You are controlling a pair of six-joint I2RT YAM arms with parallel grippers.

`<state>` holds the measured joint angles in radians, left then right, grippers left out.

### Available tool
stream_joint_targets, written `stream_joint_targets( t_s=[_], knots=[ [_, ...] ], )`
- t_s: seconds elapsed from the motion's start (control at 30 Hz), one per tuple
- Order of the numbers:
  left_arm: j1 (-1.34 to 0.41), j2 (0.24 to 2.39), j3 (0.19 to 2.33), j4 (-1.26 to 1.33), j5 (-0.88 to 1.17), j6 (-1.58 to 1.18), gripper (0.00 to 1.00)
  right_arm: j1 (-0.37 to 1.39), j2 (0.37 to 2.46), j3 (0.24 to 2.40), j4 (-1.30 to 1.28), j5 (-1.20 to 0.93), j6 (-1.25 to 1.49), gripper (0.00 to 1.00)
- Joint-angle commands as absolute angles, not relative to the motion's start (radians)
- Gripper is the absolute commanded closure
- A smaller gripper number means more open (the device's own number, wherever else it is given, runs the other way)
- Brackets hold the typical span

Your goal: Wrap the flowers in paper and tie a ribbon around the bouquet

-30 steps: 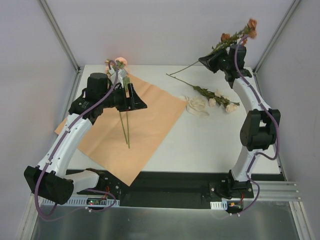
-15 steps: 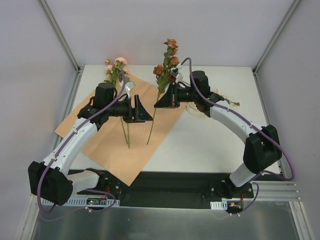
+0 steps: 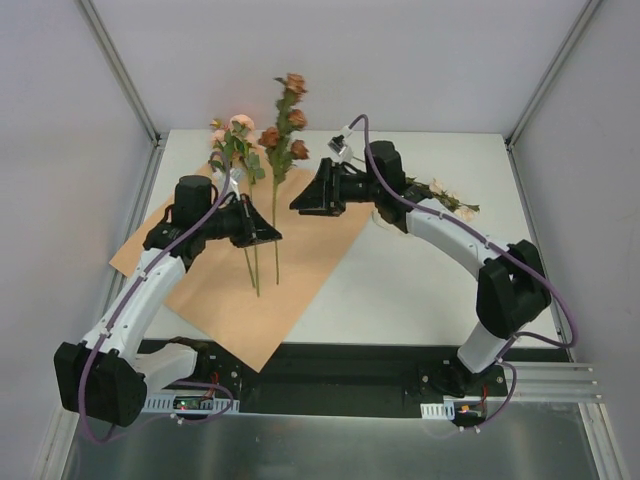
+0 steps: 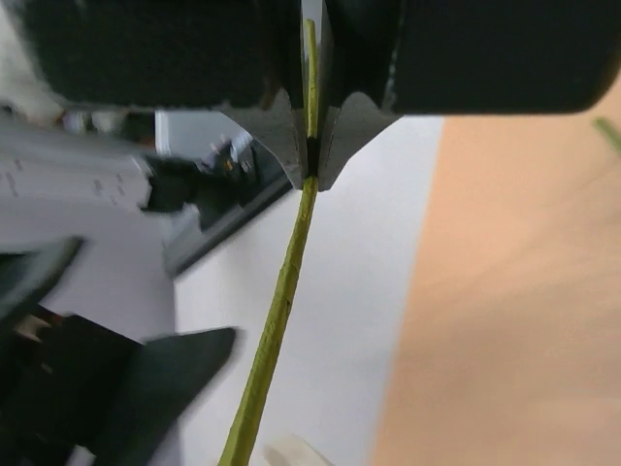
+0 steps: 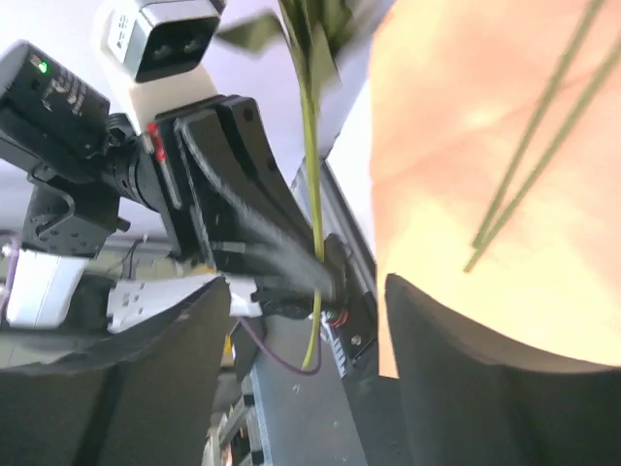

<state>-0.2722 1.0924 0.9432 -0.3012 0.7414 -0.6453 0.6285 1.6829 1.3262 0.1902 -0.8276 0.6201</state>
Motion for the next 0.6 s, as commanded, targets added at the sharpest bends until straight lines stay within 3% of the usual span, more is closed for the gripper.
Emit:
stream_joint_targets(
  t_s=[0.0, 0.23, 0.57],
  knots=[
    [-0.123, 1.039, 0.869, -0.408, 0.493, -0.629, 1.00, 0.525, 1.634, 1.342, 0.027, -0.669, 0.556, 0.27],
    [-0.018, 1.097, 0.856, -0.469, 0.246, -0.494, 1.00, 0.385, 1.623, 1.235, -0.034, -0.679, 0.505, 0.26],
    [-0.012, 1.368, 0.851, -0.425, 0.164, -0.374, 1.00, 0.359, 1.692, 1.235, -0.034, -0.709, 0.477, 0.26]
  ],
)
